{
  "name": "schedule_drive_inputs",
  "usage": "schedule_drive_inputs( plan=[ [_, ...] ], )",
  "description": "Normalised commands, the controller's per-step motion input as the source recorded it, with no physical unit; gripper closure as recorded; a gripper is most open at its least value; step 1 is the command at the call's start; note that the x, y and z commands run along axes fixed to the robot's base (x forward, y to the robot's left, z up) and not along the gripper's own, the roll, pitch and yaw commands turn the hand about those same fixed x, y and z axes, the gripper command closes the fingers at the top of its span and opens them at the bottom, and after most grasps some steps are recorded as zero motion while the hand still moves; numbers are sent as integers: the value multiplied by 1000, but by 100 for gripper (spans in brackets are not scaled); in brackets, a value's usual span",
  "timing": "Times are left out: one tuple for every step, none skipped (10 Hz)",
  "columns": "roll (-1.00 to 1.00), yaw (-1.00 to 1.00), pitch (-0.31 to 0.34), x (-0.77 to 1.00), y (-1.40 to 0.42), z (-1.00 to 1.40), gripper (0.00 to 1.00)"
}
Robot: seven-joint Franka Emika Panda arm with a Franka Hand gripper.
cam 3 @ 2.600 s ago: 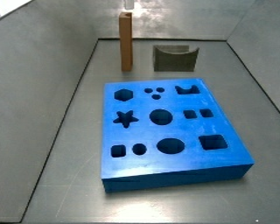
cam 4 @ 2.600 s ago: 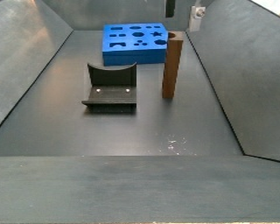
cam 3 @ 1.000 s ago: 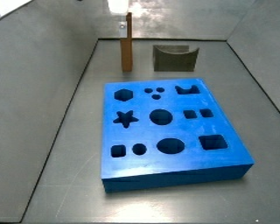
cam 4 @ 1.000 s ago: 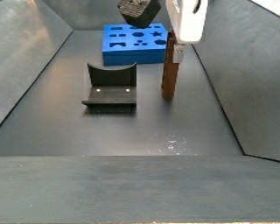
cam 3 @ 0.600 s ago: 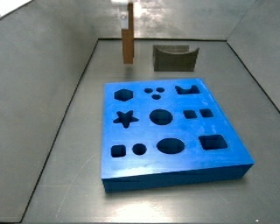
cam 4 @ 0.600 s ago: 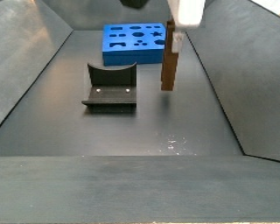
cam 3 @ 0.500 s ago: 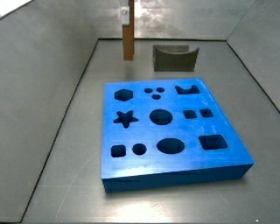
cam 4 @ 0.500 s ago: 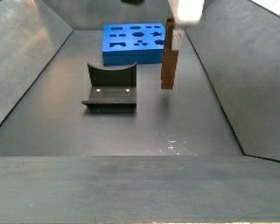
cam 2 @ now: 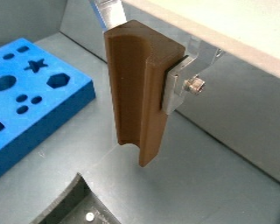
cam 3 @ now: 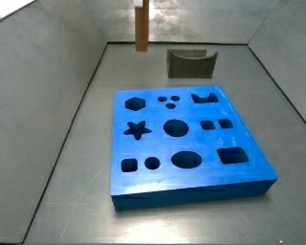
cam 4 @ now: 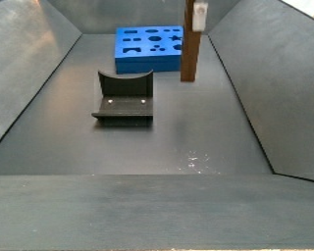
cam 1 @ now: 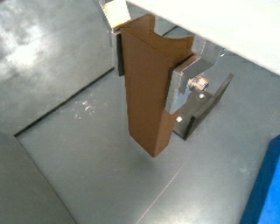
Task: Pick up the arch object. Move up. Place the arch object on the fixture. Regrasp the arch object. Rotate the arch object. Move to above the board. Insert the arch object.
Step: Move to above the board.
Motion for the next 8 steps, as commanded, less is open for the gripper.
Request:
schedule_drive_inputs(
  plan=[
    [-181, -44, 51, 25, 36, 1000, 100],
    [-173, -42, 47, 17, 36, 1000, 100],
    [-178, -44, 45, 12, 35, 1000, 100],
    [-188, -47, 40, 6, 38, 1000, 100],
    [-191, -50, 37, -2, 38, 931, 100],
    [-177, -47, 39, -8, 33, 752, 100],
    [-159, -42, 42, -8, 23, 612, 100],
    [-151, -40, 44, -7, 20, 518, 100]
  ],
)
